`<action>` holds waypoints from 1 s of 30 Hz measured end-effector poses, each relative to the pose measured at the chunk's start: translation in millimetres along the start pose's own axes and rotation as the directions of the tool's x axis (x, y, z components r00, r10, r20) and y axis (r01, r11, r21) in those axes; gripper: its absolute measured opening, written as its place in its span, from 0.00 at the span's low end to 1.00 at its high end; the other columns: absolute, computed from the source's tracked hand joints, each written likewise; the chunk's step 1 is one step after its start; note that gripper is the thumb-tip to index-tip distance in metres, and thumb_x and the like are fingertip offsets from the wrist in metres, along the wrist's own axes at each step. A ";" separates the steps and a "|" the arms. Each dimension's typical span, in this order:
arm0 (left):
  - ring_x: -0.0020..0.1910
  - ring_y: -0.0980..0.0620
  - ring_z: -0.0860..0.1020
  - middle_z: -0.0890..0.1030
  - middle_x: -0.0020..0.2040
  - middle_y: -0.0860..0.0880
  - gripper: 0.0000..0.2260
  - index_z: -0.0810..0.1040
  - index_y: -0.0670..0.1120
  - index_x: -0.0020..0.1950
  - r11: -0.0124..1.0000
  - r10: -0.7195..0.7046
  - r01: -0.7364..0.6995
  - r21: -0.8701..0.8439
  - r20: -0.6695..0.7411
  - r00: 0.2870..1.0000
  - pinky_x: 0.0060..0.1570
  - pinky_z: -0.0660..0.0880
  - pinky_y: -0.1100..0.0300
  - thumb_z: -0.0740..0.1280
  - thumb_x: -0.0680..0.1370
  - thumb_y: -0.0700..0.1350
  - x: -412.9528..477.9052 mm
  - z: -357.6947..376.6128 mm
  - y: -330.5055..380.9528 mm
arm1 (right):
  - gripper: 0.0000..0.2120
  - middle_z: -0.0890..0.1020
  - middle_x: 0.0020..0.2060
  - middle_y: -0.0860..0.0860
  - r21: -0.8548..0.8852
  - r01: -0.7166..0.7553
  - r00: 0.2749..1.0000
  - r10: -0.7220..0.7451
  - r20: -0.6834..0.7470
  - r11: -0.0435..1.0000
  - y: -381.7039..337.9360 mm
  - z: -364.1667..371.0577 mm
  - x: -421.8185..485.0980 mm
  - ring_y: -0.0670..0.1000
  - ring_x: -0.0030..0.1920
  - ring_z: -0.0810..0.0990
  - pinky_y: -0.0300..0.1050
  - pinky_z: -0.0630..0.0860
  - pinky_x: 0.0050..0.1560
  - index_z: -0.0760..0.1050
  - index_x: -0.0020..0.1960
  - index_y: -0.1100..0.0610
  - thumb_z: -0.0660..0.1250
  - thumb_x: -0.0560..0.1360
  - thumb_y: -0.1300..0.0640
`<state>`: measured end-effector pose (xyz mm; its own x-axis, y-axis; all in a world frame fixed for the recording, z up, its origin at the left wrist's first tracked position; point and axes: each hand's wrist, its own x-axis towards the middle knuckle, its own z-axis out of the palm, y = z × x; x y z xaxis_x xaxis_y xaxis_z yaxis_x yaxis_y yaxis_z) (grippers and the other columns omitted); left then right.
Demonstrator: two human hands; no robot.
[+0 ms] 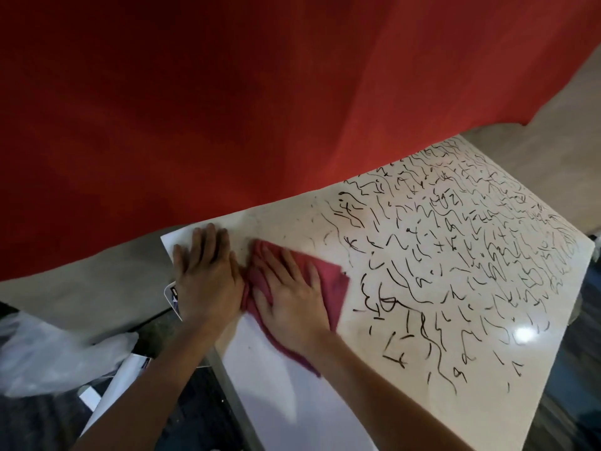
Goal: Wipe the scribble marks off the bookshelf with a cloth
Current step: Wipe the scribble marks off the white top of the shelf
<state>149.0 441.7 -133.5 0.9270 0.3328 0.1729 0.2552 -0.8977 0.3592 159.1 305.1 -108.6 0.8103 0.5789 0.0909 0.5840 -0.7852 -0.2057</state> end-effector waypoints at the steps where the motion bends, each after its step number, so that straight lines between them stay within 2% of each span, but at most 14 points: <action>1: 0.64 0.34 0.73 0.75 0.64 0.33 0.26 0.75 0.31 0.63 1.000 -0.012 0.012 -0.017 -0.003 1.000 0.62 0.63 0.32 0.51 0.74 0.45 0.1 -0.5 -0.8 | 0.24 0.62 0.75 0.45 0.039 0.017 0.998 -0.020 0.061 0.999 -0.2 -1.4 22.4 0.53 0.76 0.58 0.63 0.54 0.70 0.63 0.74 0.48 0.48 0.80 0.46; 3: 0.64 0.34 0.73 0.76 0.63 0.33 0.25 0.75 0.31 0.63 0.999 -0.029 0.029 -0.028 -0.007 1.000 0.63 0.63 0.33 0.52 0.74 0.44 -0.2 -2.4 -0.3 | 0.24 0.56 0.77 0.45 0.053 -0.022 0.986 0.012 0.169 0.998 2.2 -2.9 65.2 0.51 0.77 0.49 0.62 0.47 0.73 0.58 0.76 0.49 0.46 0.82 0.46; 6: 0.62 0.32 0.74 0.77 0.61 0.32 0.26 0.75 0.30 0.62 1.000 -0.012 0.012 -0.005 0.024 1.000 0.60 0.65 0.31 0.51 0.73 0.44 -2.7 -2.5 -1.3 | 0.25 0.55 0.77 0.47 0.041 -0.075 0.975 0.064 0.211 0.996 3.2 -5.2 96.3 0.51 0.77 0.46 0.60 0.44 0.75 0.54 0.77 0.50 0.47 0.83 0.45; 8: 0.64 0.32 0.73 0.75 0.63 0.31 0.28 0.74 0.30 0.64 1.000 0.002 -0.003 0.008 0.036 0.999 0.62 0.63 0.32 0.49 0.74 0.46 -4.0 -1.2 -2.5 | 0.25 0.53 0.77 0.46 0.056 -0.091 0.979 0.079 0.187 0.994 2.0 -4.1 83.0 0.50 0.77 0.45 0.60 0.43 0.75 0.53 0.78 0.50 0.46 0.83 0.45; 10: 0.69 0.34 0.68 0.71 0.68 0.33 0.30 0.70 0.31 0.68 1.000 -0.003 0.003 -0.002 0.048 0.999 0.67 0.56 0.35 0.47 0.75 0.48 -5.2 -3.0 -1.3 | 0.24 0.53 0.77 0.44 0.066 -0.104 0.987 0.095 0.133 0.992 4.5 -2.3 48.6 0.50 0.77 0.47 0.59 0.44 0.75 0.54 0.77 0.49 0.45 0.83 0.45; 13: 0.74 0.39 0.60 0.64 0.74 0.38 0.29 0.63 0.34 0.73 0.999 -0.039 0.039 -0.004 0.070 0.997 0.72 0.48 0.42 0.46 0.77 0.48 -4.9 -3.5 -0.3 | 0.26 0.60 0.76 0.44 0.027 -0.129 0.992 0.129 -0.009 0.991 10.5 -4.5 -17.5 0.51 0.76 0.56 0.58 0.51 0.72 0.61 0.75 0.49 0.43 0.80 0.44; 15: 0.73 0.37 0.63 0.67 0.72 0.36 0.29 0.66 0.33 0.71 1.000 -0.028 0.028 -0.005 0.049 0.998 0.70 0.52 0.38 0.45 0.77 0.48 -4.4 0.0 -0.4 | 0.28 0.59 0.75 0.43 0.029 -0.177 0.984 0.178 -0.014 0.984 17.2 -6.5 -39.6 0.49 0.76 0.55 0.56 0.50 0.72 0.59 0.76 0.48 0.41 0.79 0.43; 18: 0.70 0.35 0.67 0.70 0.69 0.35 0.29 0.69 0.32 0.69 0.999 -0.034 0.034 -0.008 0.032 0.999 0.68 0.56 0.36 0.46 0.76 0.47 -4.0 3.0 0.0 | 0.32 0.53 0.77 0.41 0.017 -0.292 0.956 0.291 0.030 0.956 40.4 -9.3 -7.5 0.46 0.77 0.48 0.55 0.47 0.73 0.52 0.78 0.46 0.36 0.75 0.41; 21: 0.69 0.35 0.68 0.71 0.69 0.35 0.28 0.70 0.32 0.68 0.999 -0.031 0.031 -0.010 0.019 0.999 0.68 0.56 0.37 0.48 0.76 0.46 -4.1 0.8 2.1 | 0.26 0.50 0.78 0.43 0.031 -0.453 0.891 0.452 0.037 0.891 78.5 -14.5 57.0 0.49 0.77 0.47 0.59 0.46 0.73 0.51 0.78 0.46 0.44 0.81 0.45; 23: 0.67 0.35 0.70 0.72 0.67 0.35 0.27 0.71 0.32 0.67 1.000 -0.016 0.016 0.011 0.009 1.000 0.66 0.59 0.36 0.48 0.76 0.46 -4.6 1.1 1.4 | 0.25 0.47 0.78 0.44 0.044 -0.511 0.859 0.507 0.074 0.859 90.8 -17.2 80.7 0.50 0.77 0.44 0.60 0.43 0.73 0.49 0.78 0.47 0.46 0.82 0.47; 26: 0.66 0.34 0.71 0.73 0.67 0.34 0.28 0.72 0.31 0.67 1.000 -0.009 0.009 0.011 0.013 1.000 0.65 0.61 0.34 0.48 0.75 0.46 -3.6 2.8 0.1 | 0.26 0.46 0.78 0.45 0.046 -0.516 0.856 0.513 0.068 0.855 78.9 -16.4 66.5 0.49 0.77 0.43 0.58 0.43 0.74 0.47 0.78 0.48 0.45 0.82 0.46; 30: 0.66 0.34 0.71 0.73 0.67 0.34 0.28 0.71 0.31 0.67 1.000 -0.010 0.010 -0.005 0.012 1.000 0.64 0.60 0.33 0.49 0.75 0.46 -1.9 3.8 -0.2 | 0.32 0.49 0.77 0.44 0.011 -0.385 0.923 0.385 -0.017 0.923 33.8 -5.0 -15.7 0.45 0.76 0.42 0.54 0.43 0.74 0.50 0.78 0.49 0.34 0.76 0.41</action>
<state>148.3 440.1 -137.4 0.9277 0.3379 0.1587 0.2628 -0.8930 0.3653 166.4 268.4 -112.1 0.9733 0.2285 0.0211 0.2269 -0.9450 -0.2356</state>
